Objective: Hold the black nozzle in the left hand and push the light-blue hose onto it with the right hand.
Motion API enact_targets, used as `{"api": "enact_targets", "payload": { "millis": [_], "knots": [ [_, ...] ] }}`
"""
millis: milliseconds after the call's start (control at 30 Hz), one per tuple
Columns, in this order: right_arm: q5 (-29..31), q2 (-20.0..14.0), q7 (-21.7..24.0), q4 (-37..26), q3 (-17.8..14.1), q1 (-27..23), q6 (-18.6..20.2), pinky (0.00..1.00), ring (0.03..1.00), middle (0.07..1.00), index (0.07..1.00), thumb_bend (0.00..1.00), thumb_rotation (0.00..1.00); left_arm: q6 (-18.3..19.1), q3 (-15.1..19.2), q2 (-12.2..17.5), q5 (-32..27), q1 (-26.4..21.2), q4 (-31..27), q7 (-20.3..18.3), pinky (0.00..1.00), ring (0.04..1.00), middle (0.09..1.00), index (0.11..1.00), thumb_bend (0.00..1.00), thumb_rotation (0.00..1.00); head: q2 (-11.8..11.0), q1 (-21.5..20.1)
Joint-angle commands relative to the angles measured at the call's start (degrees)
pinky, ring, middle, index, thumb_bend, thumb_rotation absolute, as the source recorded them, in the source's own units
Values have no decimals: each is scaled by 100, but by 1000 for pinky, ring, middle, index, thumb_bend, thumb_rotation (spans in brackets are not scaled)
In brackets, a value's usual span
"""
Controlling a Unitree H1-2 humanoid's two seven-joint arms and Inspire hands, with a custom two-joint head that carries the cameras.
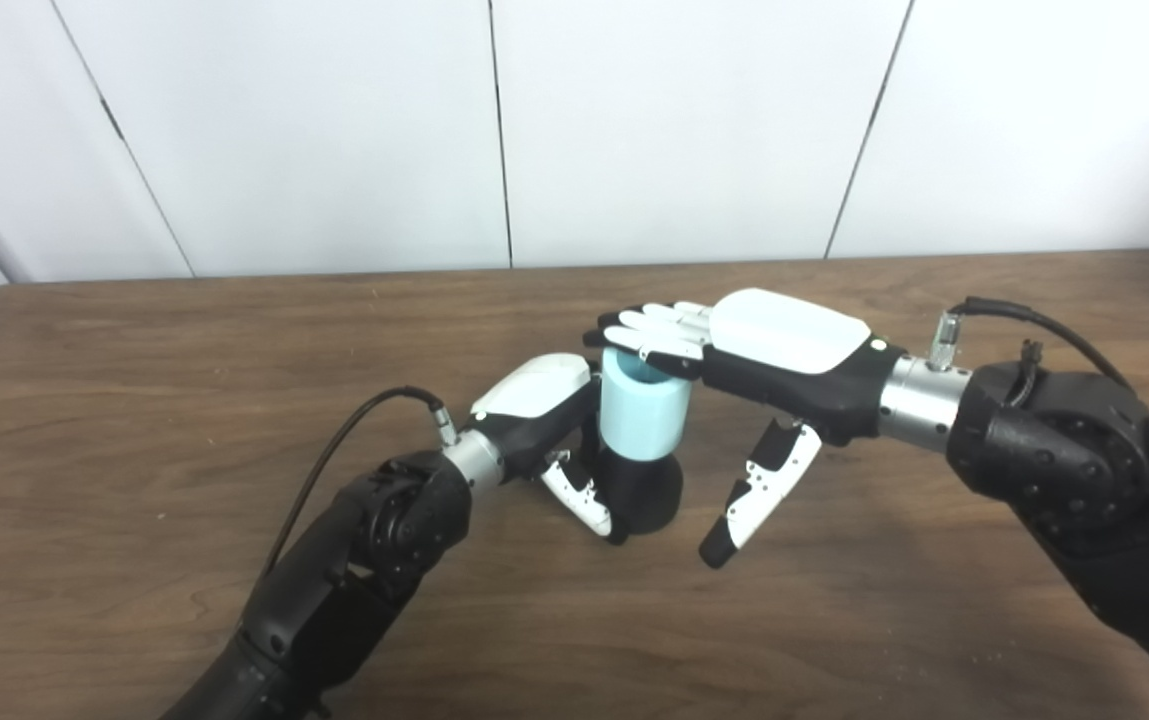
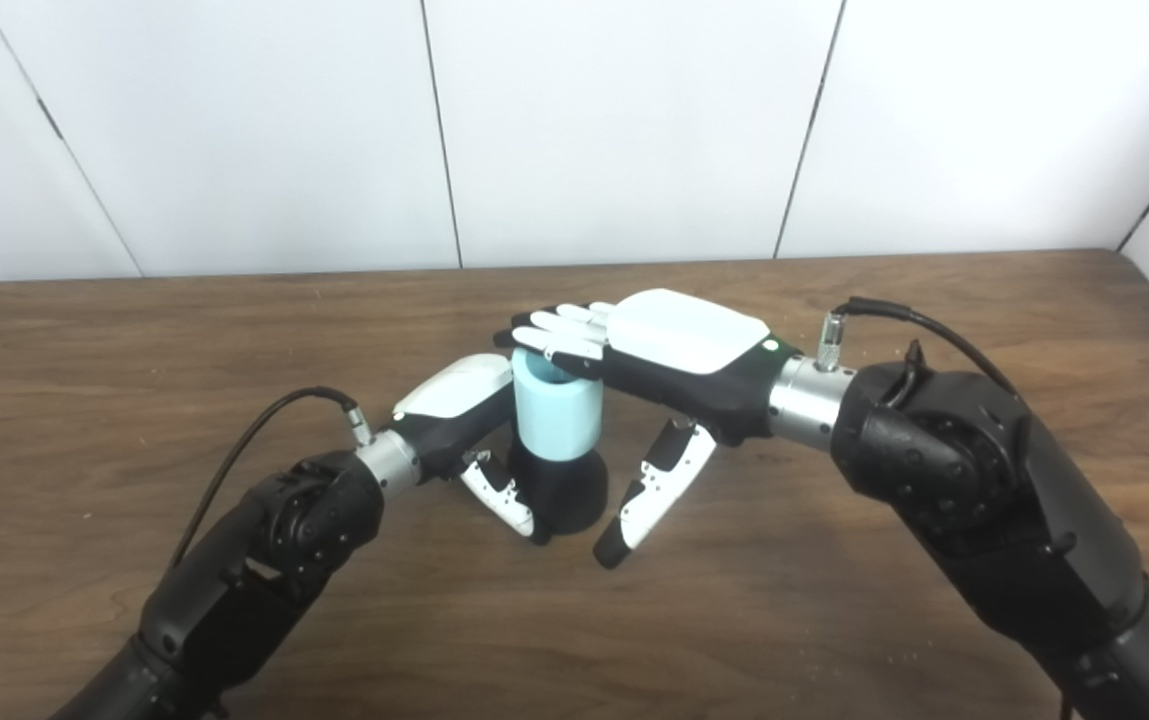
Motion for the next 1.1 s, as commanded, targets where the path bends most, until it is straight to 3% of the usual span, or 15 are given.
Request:
{"api": "enact_targets", "payload": {
  "millis": [0,267,567,1067],
  "knots": [
    [58,-73,396,107,357,69,-263,1000,1000,1000,970,839,596,133,-93,80,152,44,129,-269,1000,589,468,492,526,0,11,9],
    [-110,-201,361,149,404,98,-521,1000,1000,1000,960,822,606,107,-93,95,169,37,143,-246,1000,588,468,492,526,0,19,-7],
    [-134,-346,505,48,371,213,-110,1000,1000,992,934,804,631,124,-85,97,153,39,124,-264,1000,596,478,487,526,0,28,-22],
    [-338,-270,298,37,328,398,58,1000,1000,1000,983,803,631,152,-66,108,134,84,55,-279,1000,602,482,485,526,0,51,5]
  ]
}}
